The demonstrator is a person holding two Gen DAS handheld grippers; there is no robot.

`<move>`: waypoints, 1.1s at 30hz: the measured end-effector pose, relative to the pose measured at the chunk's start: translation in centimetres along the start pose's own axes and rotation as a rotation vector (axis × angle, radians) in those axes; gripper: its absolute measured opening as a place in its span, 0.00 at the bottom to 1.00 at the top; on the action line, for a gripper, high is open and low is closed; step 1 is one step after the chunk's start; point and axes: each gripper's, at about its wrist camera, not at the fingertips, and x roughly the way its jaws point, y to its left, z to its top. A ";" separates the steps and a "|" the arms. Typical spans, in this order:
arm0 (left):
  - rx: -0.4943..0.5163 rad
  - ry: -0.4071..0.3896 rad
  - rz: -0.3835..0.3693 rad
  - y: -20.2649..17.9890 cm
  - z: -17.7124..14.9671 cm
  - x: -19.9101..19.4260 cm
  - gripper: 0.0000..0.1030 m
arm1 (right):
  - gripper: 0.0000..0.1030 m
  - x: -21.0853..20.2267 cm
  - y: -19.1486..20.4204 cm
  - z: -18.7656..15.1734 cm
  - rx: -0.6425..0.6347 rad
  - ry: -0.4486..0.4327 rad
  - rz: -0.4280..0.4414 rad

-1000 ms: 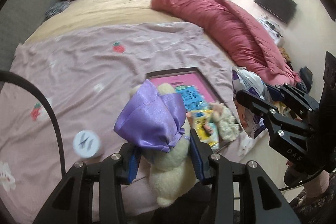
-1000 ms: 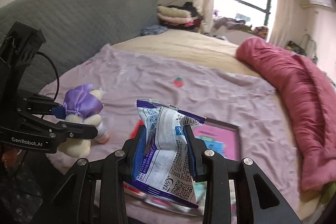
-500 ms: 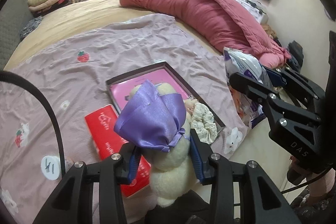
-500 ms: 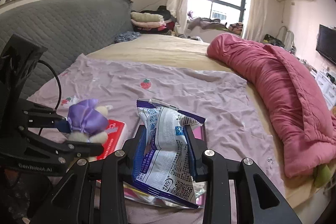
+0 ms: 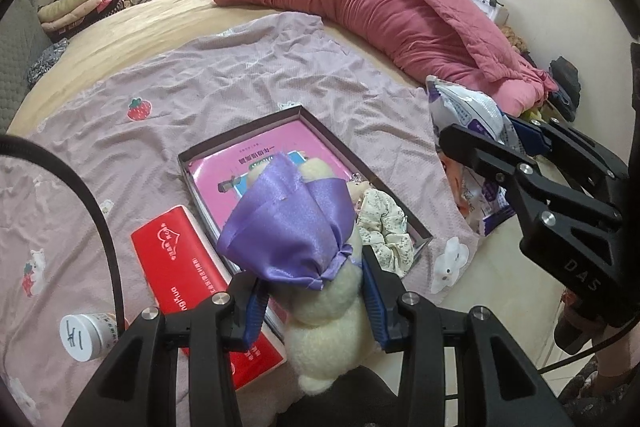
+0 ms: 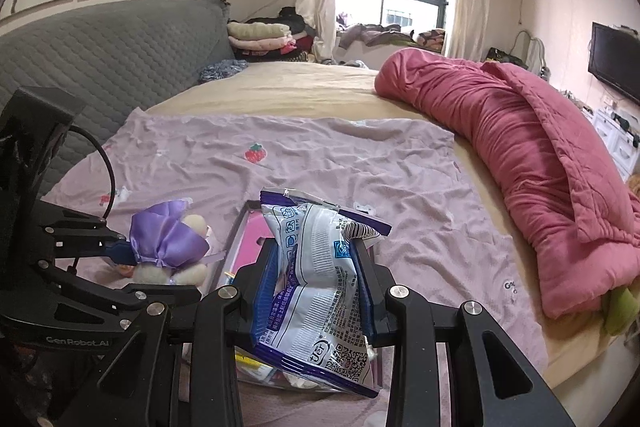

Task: Organize soft objects
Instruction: 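Lift and carry the plush bunny and snack bag over the pink tray, then lower the bunny and snack bag into the tray and open both grippers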

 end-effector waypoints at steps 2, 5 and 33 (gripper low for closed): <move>-0.003 0.011 -0.002 0.0 0.1 0.8 0.41 | 0.35 0.8 -0.2 -0.3 0.004 0.016 0.003; 0.000 0.035 -0.005 -0.1 0.1 2.5 0.41 | 0.35 2.5 -0.6 -1.2 0.025 0.060 0.015; 0.000 0.167 -0.007 1.7 -1.0 11.7 0.43 | 0.41 14.4 -1.4 -6.2 0.129 0.232 0.117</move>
